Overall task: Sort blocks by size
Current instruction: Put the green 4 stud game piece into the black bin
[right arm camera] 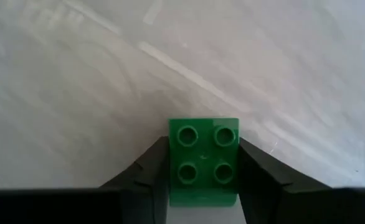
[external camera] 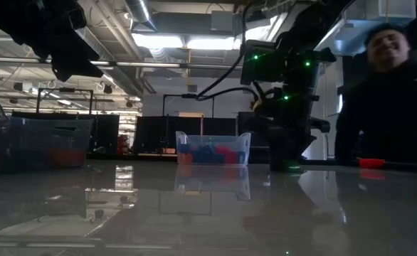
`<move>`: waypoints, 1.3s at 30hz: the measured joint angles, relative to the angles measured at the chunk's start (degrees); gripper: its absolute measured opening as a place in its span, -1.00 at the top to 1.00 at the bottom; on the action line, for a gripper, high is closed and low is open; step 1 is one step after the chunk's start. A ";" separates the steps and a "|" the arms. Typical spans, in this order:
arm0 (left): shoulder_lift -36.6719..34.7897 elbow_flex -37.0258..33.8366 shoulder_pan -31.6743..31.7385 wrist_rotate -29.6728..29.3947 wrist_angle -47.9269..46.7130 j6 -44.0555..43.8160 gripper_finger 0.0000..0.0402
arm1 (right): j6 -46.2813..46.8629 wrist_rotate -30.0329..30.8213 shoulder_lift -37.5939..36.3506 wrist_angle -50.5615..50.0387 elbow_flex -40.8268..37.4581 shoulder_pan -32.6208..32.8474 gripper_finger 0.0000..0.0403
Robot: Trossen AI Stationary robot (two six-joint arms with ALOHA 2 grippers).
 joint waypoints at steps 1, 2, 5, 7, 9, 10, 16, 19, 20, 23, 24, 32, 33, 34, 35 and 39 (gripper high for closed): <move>0.00 0.00 0.00 0.01 0.05 0.46 -0.06 | -0.92 0.24 -0.17 -0.08 0.03 0.37 0.32; 0.00 0.00 0.00 0.00 0.23 0.98 -0.06 | -1.63 0.21 -0.20 -0.44 0.40 1.01 0.32; -0.15 0.00 0.00 -0.01 2.10 2.10 -0.06 | -3.97 -0.28 -0.93 -0.42 2.69 3.16 0.32; -0.40 0.03 0.02 -0.01 2.94 2.14 -0.06 | -6.42 -0.42 -1.20 3.38 5.04 5.08 0.32; -0.44 0.46 0.01 -0.01 2.93 2.34 -0.06 | -10.22 -0.52 -1.21 8.86 6.83 7.09 0.32; -0.44 0.71 0.00 0.00 2.93 2.46 -0.06 | -13.02 -0.84 -1.07 13.42 7.33 8.06 0.32; -0.50 3.61 0.01 0.00 3.06 3.18 -0.06 | -28.32 -7.32 0.51 44.81 7.84 10.35 0.27; -0.65 4.59 0.02 0.00 4.06 3.69 -0.06 | -32.30 -8.70 3.65 56.15 8.64 9.42 0.28; -0.76 4.61 0.02 0.00 4.69 3.72 -0.06 | -33.41 -9.80 4.94 58.16 9.21 9.10 0.29; -1.14 4.61 0.02 -0.01 6.72 3.72 -0.06 | -34.73 -11.70 10.77 60.69 14.32 8.15 0.29; -1.14 4.61 0.02 -0.01 7.31 3.69 -0.06 | -35.23 -11.75 12.78 60.35 16.44 7.95 0.28; -1.33 4.61 0.04 0.01 10.04 3.98 -0.06 | -38.66 -13.41 28.58 60.03 36.19 6.96 0.28; -1.33 4.61 0.04 0.01 10.04 3.98 -0.06 | -38.67 -13.45 30.43 60.22 38.58 6.88 0.28; -1.31 4.61 0.04 0.01 10.04 3.98 -0.06 | -38.64 -13.45 31.93 59.93 40.50 6.59 0.28; -1.29 4.61 0.04 0.01 10.02 3.98 -0.06 | -38.62 -13.45 33.74 59.86 42.90 6.47 0.27; -1.31 4.61 0.02 0.01 10.04 4.00 -0.06 | -38.44 -14.38 39.65 59.42 50.45 5.56 0.25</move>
